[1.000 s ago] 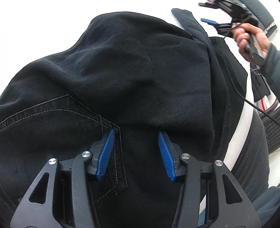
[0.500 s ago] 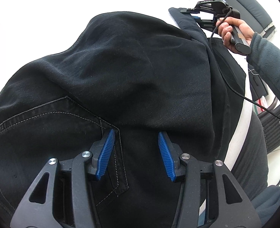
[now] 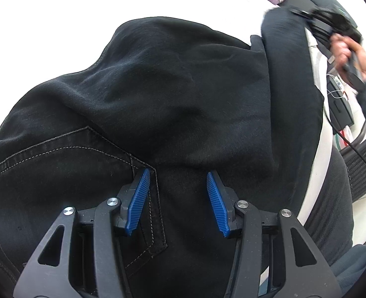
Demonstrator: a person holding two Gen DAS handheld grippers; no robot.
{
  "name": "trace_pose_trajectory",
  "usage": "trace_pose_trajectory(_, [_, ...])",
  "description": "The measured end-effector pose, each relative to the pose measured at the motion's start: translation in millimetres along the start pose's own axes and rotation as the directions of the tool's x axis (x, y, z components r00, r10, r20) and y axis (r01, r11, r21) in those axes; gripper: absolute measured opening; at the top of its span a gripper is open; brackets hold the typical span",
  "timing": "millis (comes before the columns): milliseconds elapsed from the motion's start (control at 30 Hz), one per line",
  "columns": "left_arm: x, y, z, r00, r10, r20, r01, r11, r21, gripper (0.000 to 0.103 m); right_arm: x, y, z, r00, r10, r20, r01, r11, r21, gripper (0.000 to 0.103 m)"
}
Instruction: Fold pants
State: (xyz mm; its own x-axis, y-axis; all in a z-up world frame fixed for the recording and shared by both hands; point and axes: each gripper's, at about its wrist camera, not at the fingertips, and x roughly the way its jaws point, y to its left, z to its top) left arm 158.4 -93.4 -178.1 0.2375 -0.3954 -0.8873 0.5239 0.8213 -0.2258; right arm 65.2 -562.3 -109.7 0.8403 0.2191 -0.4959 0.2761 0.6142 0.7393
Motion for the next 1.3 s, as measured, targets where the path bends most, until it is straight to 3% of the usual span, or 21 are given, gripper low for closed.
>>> trace_pose_trajectory(200, [-2,-5,-1,1.0,0.018,-0.004,-0.018,1.0,0.002,0.045,-84,-40,-32,0.985,-0.106,0.14,0.097,0.993,0.067,0.003])
trace_pose_trajectory(367, [-3,-9,-2,0.999,0.032,-0.004,-0.032,0.999,-0.007,0.047,-92,-105,-76,0.972,-0.204,0.119,0.174,0.959,0.223,0.003])
trace_pose_trajectory(467, [-4,-13,-2,0.999,0.048,-0.008,-0.048,0.999,-0.013,0.047,-91,-134,-95,0.97,-0.224,0.097,0.186,0.935,0.303,0.003])
trace_pose_trajectory(933, [-1,-28,4,0.997,0.076,-0.032,-0.076,0.997,0.009,0.055,-108,-148,-108,0.965,-0.235,0.114,0.176,0.907,0.383,0.003])
trace_pose_trajectory(1067, [-2,-22,6,0.998,0.048,-0.042,-0.047,0.999,0.016,0.055,-111,-148,-107,0.966,-0.245,0.085,0.19,0.893,0.407,0.003])
trace_pose_trajectory(1233, [-3,-24,0,0.993,0.109,-0.053,-0.102,0.988,0.112,0.056,-98,-166,-111,0.97,-0.241,0.0,0.217,0.873,0.437,0.002])
trace_pose_trajectory(1300, [-4,-19,-1,0.994,0.094,-0.056,-0.088,0.991,0.102,0.056,-98,-170,-110,0.974,-0.226,-0.003,0.204,0.875,0.438,0.0])
